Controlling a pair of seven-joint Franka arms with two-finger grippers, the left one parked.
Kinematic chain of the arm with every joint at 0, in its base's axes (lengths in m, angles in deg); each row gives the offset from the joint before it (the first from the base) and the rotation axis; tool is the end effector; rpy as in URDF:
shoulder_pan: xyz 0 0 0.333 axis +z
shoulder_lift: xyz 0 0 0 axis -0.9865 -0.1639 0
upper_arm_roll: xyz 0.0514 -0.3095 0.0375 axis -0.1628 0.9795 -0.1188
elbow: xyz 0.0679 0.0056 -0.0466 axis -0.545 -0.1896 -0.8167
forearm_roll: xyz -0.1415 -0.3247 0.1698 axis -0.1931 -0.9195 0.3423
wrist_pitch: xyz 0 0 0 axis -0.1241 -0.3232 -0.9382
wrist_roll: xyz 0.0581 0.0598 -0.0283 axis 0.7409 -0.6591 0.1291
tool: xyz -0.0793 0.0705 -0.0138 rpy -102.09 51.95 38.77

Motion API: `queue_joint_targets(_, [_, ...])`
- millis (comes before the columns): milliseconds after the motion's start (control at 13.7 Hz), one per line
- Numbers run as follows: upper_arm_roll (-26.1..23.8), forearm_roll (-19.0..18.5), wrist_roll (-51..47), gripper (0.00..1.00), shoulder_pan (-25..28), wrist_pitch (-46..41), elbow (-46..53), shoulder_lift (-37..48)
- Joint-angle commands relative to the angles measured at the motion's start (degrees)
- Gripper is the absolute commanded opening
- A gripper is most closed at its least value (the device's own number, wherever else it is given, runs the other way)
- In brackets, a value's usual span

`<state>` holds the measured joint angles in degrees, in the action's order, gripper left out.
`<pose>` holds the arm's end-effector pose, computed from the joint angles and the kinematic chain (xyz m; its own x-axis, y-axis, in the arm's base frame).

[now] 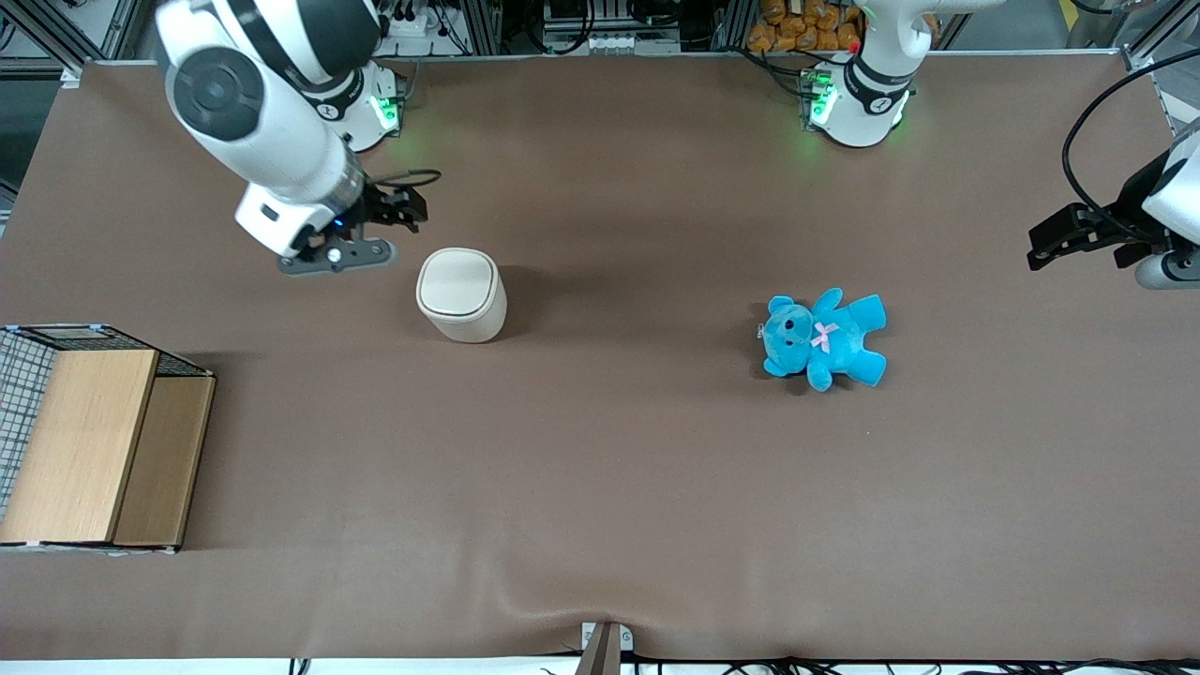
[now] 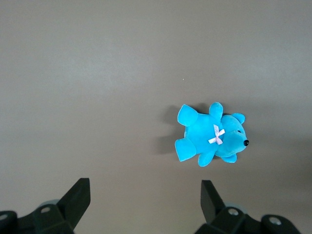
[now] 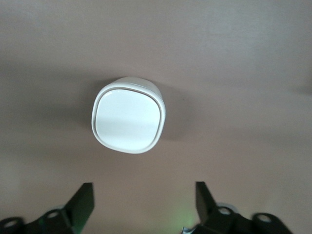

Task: Open trash can with right arm
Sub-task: 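Lower the right gripper onto the lid of the white trash can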

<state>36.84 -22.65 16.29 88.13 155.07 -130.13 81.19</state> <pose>0.4902 0.2450 0.4867 0.9659 0.1362 -0.2203 0.1376 -0.9904 -0.0092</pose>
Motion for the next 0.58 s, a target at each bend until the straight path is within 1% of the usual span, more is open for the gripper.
queue_joint_targets(0, [-0.22, -0.40, -0.55, 0.16, 1.65, 2.54, -2.30, -2.05])
queue_joint_targets(73, [-0.22, -0.40, -0.81, 0.00, 2.10, 3.06, -2.30, -3.45])
queue_joint_targets(292, [-0.22, -0.57, -4.58, 0.00, 4.64, 4.64, -2.39, -7.50])
queue_joint_targets(510, [-0.22, -0.66, -7.23, 0.00, 5.96, 7.80, -3.53, -9.79])
